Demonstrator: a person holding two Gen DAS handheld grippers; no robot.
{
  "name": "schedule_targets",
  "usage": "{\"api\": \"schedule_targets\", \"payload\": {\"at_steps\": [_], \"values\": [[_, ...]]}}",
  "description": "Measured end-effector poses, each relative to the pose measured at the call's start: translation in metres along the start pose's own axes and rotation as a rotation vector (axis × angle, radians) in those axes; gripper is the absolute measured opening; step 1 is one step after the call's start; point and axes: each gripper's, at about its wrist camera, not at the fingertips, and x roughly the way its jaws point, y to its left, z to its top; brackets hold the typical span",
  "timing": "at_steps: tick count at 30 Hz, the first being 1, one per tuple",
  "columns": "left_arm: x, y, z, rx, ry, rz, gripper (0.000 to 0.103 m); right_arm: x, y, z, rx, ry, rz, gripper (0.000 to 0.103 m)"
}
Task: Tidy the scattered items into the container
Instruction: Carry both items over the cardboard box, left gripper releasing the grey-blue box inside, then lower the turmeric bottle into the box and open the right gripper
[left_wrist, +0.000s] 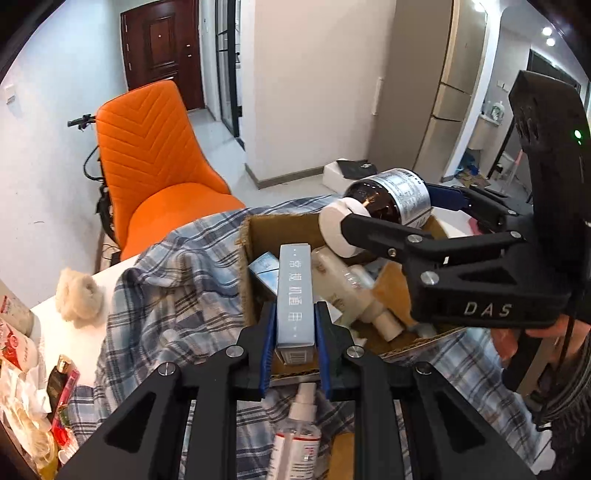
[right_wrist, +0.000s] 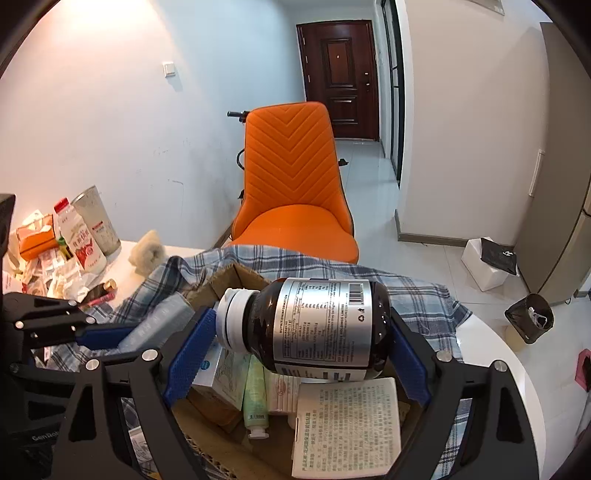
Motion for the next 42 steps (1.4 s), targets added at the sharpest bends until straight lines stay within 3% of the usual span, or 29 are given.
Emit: {"api": "schedule_targets", "payload": {"at_steps": [4,5,8,9,17,31,42], "values": [[0.002,0.006,-0.003,-0.02,0.001,0.008,0.022,0.005,0.001,-0.003,-0.004,0.013,-0.002,0.088],[0.0,0.007,-0.004,-0.028,-0.005,0.011,0.028,0.005,0.002,-0.003,-0.007,0.014,0.001,0.088],[-0.007,0.008,-0.003,-0.024,-0.036,0.01,0.062,0.005,0.001,-0.003,-0.011,0.027,0.019,0.088],[-0.011,0.007,-0.003,-0.02,-0.051,0.014,0.067,0.006,0.001,-0.004,-0.014,0.033,0.023,0.088],[-0.023,0.006,0.0,0.002,-0.078,0.05,0.068,0.004,-0.002,-0.013,-0.013,0.063,0.03,0.088],[-0.011,-0.009,-0.003,0.016,-0.052,0.042,0.068,-0.004,-0.043,-0.028,0.084,0.12,-0.078,0.088],[-0.007,-0.017,-0.004,0.037,-0.041,0.053,0.068,-0.017,-0.043,-0.026,0.064,0.076,-0.103,0.088]]}}
